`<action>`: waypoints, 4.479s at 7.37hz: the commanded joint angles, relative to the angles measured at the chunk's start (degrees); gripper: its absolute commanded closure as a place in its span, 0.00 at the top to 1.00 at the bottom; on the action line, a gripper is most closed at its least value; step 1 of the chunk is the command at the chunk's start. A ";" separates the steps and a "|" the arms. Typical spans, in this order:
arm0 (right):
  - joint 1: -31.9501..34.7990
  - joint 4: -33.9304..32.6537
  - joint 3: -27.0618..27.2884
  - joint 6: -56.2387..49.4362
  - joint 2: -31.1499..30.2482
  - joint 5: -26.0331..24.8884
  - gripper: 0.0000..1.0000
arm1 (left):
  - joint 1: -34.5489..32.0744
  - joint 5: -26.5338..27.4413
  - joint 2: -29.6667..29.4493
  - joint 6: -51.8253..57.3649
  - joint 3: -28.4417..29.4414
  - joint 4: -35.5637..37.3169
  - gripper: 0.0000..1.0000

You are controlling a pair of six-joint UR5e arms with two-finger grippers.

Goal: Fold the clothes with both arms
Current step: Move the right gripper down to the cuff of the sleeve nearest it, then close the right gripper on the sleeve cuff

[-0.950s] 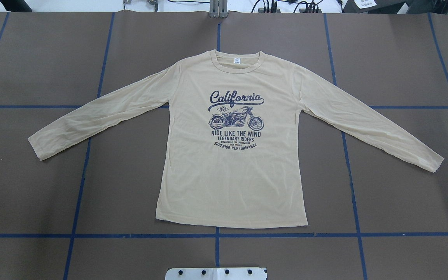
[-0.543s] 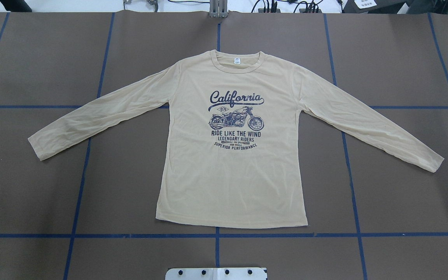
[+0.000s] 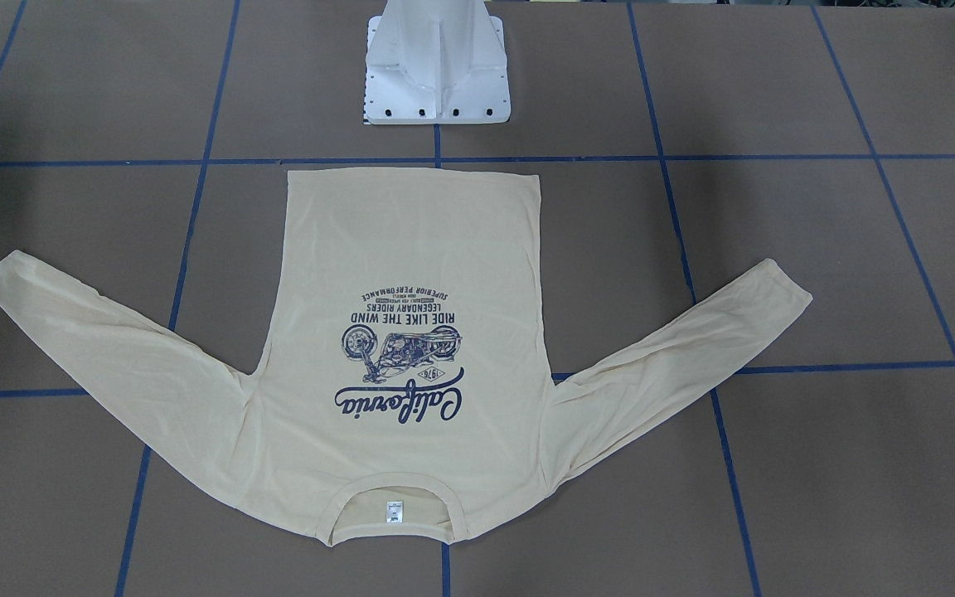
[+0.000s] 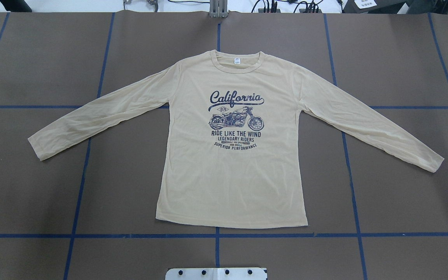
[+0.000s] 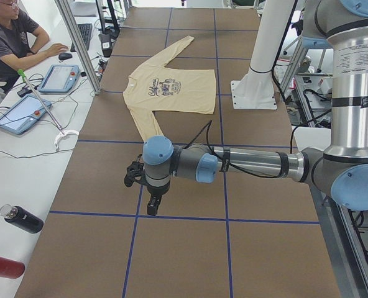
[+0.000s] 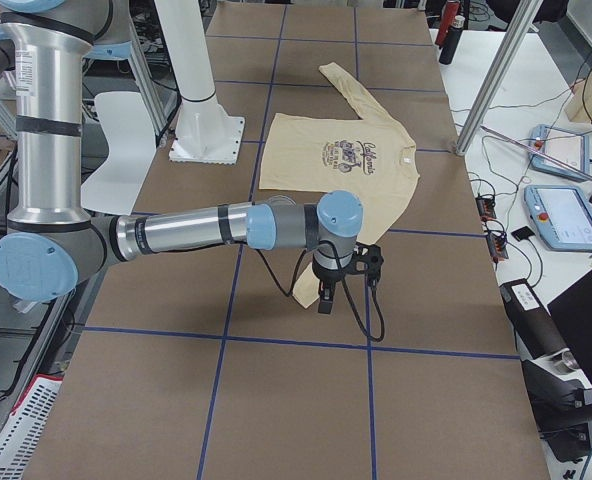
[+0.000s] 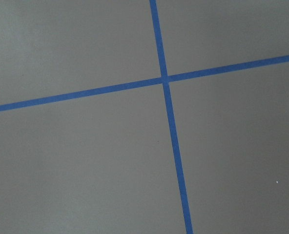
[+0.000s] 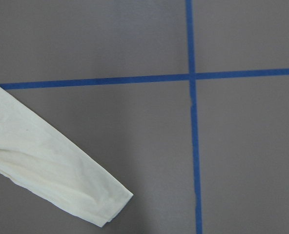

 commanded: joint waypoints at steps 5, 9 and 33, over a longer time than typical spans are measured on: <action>-15.72 20.77 -6.72 1.44 1.97 1.71 1.00 | 1.53 -1.62 -4.08 -2.80 1.13 -11.72 1.00; -18.11 20.95 -7.08 2.05 0.03 -2.59 1.00 | 1.53 -6.03 -3.38 -2.71 3.51 -12.34 1.00; -26.47 52.50 -17.54 15.41 -6.82 -6.73 0.59 | 1.53 -8.93 -3.38 -2.89 3.42 -12.25 1.00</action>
